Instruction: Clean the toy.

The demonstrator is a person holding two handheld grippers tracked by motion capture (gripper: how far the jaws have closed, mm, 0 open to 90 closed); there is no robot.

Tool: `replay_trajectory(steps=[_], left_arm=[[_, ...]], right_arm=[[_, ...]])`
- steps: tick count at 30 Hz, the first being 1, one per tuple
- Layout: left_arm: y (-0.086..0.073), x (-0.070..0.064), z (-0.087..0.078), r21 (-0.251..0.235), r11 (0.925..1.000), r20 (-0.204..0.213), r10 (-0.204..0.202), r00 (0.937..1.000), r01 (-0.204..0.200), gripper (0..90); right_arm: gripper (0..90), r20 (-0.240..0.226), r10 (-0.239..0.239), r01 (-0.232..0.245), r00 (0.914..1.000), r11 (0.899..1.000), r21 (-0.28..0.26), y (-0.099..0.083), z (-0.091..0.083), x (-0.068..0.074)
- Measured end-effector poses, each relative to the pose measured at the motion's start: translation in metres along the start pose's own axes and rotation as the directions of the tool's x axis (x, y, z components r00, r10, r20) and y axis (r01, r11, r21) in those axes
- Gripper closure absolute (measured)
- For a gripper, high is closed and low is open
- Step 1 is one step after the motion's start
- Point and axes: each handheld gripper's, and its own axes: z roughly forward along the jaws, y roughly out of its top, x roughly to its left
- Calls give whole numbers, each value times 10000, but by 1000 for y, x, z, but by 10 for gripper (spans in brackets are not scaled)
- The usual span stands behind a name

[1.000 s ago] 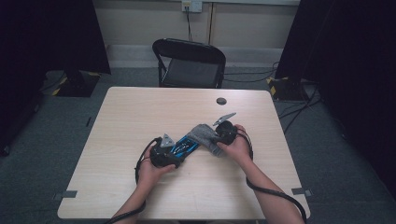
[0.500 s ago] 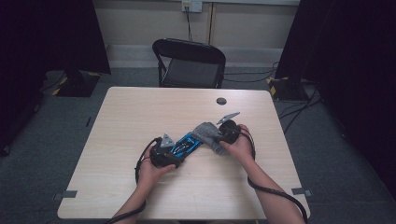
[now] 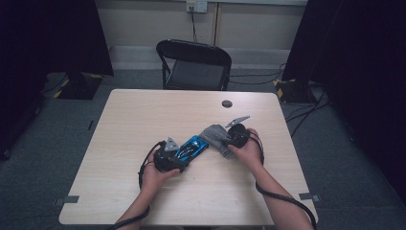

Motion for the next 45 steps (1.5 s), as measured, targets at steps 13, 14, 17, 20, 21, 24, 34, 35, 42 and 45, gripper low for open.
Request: replay_trajectory(steps=[13,14,17,20,21,24,34,35,42,45], left_arm=[[0,2,-3,189,9998,55,-9,10000,8,221],[1,2,-4,158,9998,80,-84,9999,83,192],[4,3,-10,178,9998,67,-20,10000,18,177],[7,3,-15,155,9999,199,21,9998,-24,171],[9,4,-18,121,9999,200,91,9998,-93,171],[18,3,-28,-105,9997,312,219,9993,-215,197],[52,5,-12,96,9986,637,510,9967,-517,363],[54,6,-8,214,9983,678,531,9963,-547,376],[55,9,12,383,9990,787,185,9967,-215,445],[54,10,15,295,9994,729,152,9972,-174,481]], right_arm=[[738,301,25,-21,9995,9999,-128,-20,-18,-10],[738,289,73,-68,9996,9998,-185,-23,-19,-11],[738,279,113,-107,9995,9997,-226,-24,-20,-12],[738,348,12,-4,9994,9997,-231,-24,-21,-11],[738,383,-47,55,9993,9998,-211,-24,-22,-11],[738,406,-97,107,9991,9996,-252,-23,-24,-10],[736,283,-69,84,9996,9987,-504,-25,-30,-7],[736,297,-21,37,9996,9986,-531,-26,-30,-8],[733,283,161,-143,9995,9979,-627,-31,-35,-14],[733,293,141,-123,9995,9982,-592,-33,-36,-16]])
